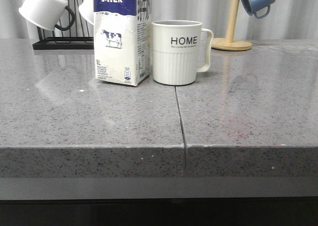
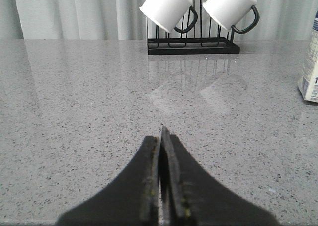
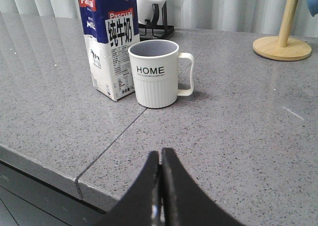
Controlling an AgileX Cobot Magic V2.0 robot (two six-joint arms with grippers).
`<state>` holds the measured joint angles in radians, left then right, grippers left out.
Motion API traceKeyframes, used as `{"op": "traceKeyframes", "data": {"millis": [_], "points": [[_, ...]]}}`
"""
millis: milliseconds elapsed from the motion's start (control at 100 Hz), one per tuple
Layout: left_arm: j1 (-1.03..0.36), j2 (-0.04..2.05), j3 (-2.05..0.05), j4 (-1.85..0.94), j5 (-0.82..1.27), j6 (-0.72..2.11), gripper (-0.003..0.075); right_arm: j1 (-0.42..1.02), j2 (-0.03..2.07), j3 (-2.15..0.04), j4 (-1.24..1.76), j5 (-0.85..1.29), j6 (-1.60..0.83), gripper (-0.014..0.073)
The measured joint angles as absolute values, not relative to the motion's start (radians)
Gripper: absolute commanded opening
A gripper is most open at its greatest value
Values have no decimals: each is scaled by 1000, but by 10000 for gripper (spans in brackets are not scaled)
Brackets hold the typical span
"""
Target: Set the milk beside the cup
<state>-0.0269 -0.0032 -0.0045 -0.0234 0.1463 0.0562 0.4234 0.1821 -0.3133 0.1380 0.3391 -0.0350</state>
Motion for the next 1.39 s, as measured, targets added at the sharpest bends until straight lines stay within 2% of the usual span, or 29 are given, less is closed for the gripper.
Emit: {"op": "traceKeyframes", "data": {"millis": [250,510,770,1390], "points": [[-27,-3,-4,-23,146,56,-20,399,178,-300,138,301,-35,-65],[-27,-3,-4,-23,146,56,-20,155,155,-128,76,-6,-35,-65],[-27,-3,-4,-23,149,56,-20,-7,1,24,-27,0,64,-65],[-27,-3,-4,-23,151,56,-20,-22,-9,26,-69,74,89,-65]]}}
